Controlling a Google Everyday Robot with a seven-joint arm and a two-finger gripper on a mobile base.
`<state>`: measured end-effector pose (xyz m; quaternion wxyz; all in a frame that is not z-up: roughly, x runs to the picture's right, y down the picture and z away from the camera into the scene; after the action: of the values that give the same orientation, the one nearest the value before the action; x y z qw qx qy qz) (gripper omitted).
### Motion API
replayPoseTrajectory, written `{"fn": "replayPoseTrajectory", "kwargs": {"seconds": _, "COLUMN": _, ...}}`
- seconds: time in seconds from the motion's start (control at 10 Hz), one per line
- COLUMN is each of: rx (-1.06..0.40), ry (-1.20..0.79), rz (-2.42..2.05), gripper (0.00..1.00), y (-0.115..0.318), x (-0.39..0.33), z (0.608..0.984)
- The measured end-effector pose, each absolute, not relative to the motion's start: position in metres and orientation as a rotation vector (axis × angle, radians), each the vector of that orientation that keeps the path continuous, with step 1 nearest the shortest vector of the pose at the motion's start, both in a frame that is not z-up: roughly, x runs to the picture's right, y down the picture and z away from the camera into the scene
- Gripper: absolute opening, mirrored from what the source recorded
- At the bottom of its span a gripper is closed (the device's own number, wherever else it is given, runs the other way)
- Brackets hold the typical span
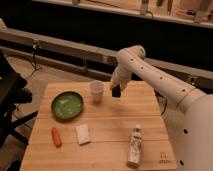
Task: Place the eraser in the ceramic cup
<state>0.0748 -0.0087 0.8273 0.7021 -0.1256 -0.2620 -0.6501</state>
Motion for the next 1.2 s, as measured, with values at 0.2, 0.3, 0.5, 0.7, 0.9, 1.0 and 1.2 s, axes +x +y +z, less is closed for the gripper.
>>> {"fn": "replayPoseTrajectory", "kwargs": {"seconds": 0.2, "rx": -0.275, "ry": -0.594, "rz": -1.461, "gripper": 0.0, "y": -0.012, "x": 0.073, "z": 0.824}}
{"fn": "replayPoseTrajectory", "kwargs": {"seconds": 0.3, "rx": -0.274, "ry": -0.6, "rz": -1.468, "gripper": 0.0, "y": -0.014, "x": 0.071, "z": 0.823}}
{"fn": "replayPoseTrajectory", "kwargs": {"seconds": 0.5, "rx": -0.266, "ry": -0.615, "rz": -1.487, "gripper": 0.0, "y": -0.018, "x": 0.062, "z": 0.821}}
{"fn": "replayPoseTrajectory", "kwargs": {"seconds": 0.7, "rx": -0.262, "ry": -0.628, "rz": -1.503, "gripper": 0.0, "y": -0.022, "x": 0.055, "z": 0.82}}
{"fn": "replayPoseTrajectory", "kwargs": {"seconds": 0.9, "rx": -0.259, "ry": -0.64, "rz": -1.517, "gripper": 0.0, "y": -0.025, "x": 0.051, "z": 0.82}}
{"fn": "replayPoseTrajectory", "kwargs": {"seconds": 1.0, "rx": -0.257, "ry": -0.649, "rz": -1.526, "gripper": 0.0, "y": -0.027, "x": 0.049, "z": 0.82}}
{"fn": "replayPoseTrajectory", "kwargs": {"seconds": 1.2, "rx": -0.252, "ry": -0.661, "rz": -1.54, "gripper": 0.0, "y": -0.03, "x": 0.044, "z": 0.82}}
